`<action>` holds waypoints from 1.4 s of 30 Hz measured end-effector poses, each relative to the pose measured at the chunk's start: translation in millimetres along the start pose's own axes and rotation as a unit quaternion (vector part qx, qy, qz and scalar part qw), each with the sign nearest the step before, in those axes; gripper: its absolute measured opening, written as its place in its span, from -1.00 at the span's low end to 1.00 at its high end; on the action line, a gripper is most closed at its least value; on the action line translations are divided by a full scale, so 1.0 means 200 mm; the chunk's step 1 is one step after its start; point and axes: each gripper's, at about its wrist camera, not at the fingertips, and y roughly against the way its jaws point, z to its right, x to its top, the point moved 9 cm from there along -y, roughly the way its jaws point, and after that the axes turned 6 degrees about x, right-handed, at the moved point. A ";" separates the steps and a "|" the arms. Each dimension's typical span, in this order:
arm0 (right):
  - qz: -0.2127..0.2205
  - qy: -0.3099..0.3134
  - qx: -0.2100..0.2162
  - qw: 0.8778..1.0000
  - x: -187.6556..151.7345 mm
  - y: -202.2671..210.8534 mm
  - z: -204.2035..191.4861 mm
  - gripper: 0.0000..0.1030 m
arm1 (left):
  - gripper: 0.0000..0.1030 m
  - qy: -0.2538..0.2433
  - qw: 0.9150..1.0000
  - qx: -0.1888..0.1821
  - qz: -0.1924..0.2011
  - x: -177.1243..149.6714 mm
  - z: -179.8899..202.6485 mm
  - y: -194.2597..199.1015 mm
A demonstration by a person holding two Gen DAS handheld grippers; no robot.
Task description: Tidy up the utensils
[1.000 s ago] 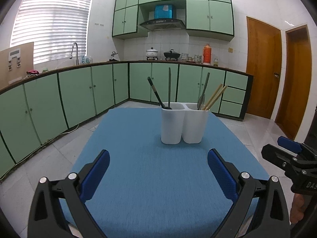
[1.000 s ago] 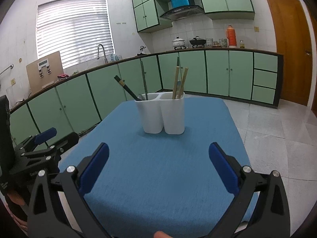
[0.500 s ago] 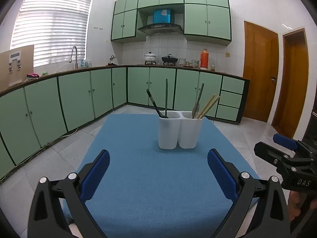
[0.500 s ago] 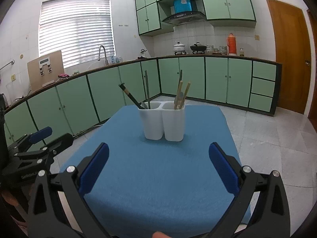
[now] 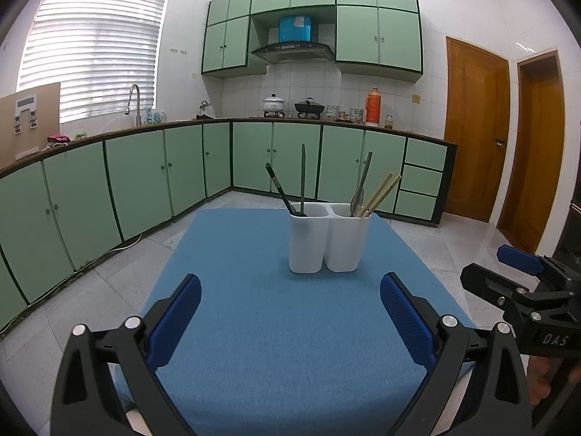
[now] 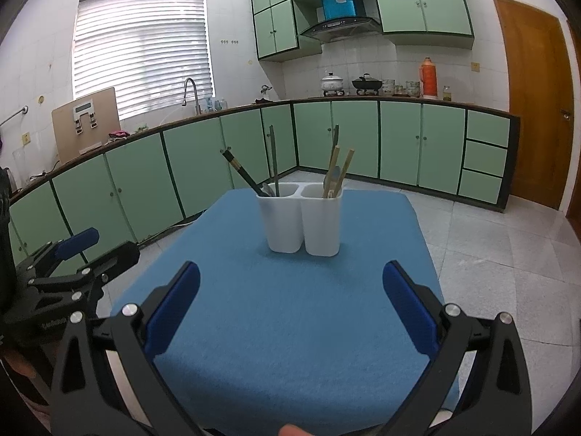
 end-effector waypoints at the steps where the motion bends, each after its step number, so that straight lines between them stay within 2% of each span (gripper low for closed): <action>1: -0.001 0.000 0.001 1.000 0.00 0.00 0.00 0.90 | 0.88 0.000 1.000 0.001 0.000 0.00 0.00 0.00; 42: -0.002 0.002 0.003 1.000 0.00 0.00 -0.01 0.90 | 0.88 0.001 1.000 0.003 0.002 -0.01 -0.01 0.00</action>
